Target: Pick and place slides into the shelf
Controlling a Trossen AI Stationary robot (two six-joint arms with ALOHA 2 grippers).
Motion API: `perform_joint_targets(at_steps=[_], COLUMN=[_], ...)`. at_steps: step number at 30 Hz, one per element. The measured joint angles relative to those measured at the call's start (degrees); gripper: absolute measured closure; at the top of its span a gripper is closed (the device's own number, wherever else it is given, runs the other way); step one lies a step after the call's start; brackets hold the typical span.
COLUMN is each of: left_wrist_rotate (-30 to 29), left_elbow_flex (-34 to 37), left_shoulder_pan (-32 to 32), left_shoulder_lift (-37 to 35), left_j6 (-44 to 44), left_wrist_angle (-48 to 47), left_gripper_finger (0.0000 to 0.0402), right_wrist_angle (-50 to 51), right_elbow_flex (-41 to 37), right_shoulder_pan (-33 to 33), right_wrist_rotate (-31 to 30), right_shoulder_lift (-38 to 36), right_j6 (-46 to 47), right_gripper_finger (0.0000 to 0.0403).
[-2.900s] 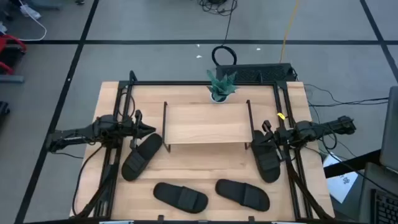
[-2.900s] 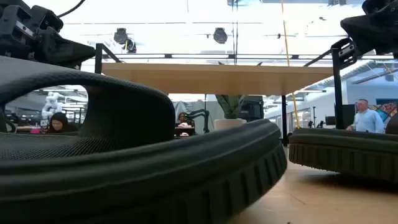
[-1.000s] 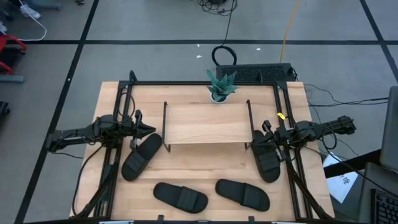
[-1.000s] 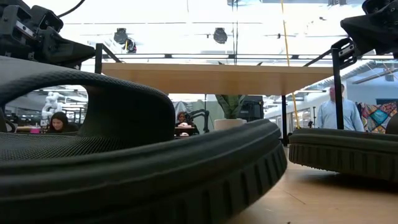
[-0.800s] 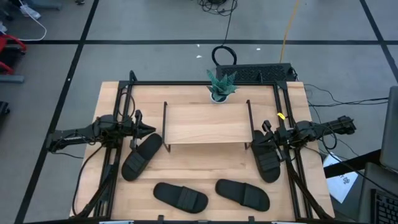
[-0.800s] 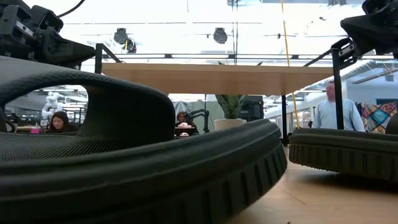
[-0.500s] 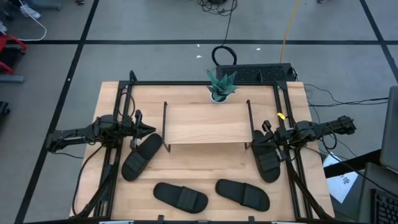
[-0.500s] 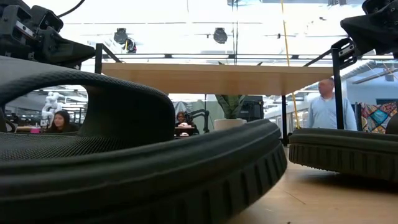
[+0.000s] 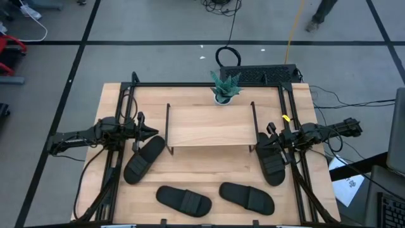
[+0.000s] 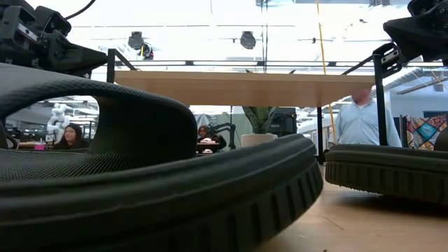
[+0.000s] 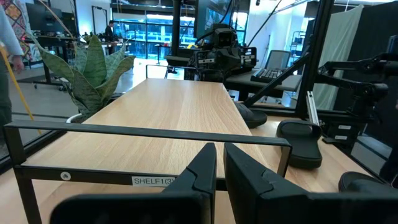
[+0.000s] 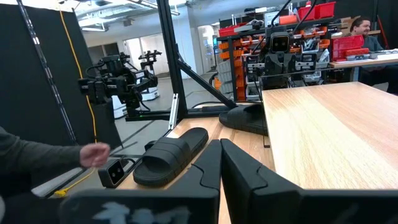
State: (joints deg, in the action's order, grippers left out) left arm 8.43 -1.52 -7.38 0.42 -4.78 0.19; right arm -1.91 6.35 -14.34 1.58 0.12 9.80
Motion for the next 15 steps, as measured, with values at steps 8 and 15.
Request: perform_joint_targets(at_steps=[8,15], left_wrist_rotate=[0.0,0.0], left_elbow_flex=[0.0,0.0], left_shoulder_pan=[0.0,0.0], left_shoulder_lift=[0.0,0.0], left_j6=[0.0,0.0], left_wrist_angle=[0.0,0.0], left_gripper_finger=[0.0371,0.0371], right_wrist_angle=[0.0,-0.3], right_elbow_flex=[0.0,0.0], right_shoulder_pan=[0.0,0.0], right_wrist_rotate=[0.0,0.0], right_shoulder_lift=[0.0,0.0], right_j6=[0.0,0.0], right_gripper_finger=[0.0403,0.0403])
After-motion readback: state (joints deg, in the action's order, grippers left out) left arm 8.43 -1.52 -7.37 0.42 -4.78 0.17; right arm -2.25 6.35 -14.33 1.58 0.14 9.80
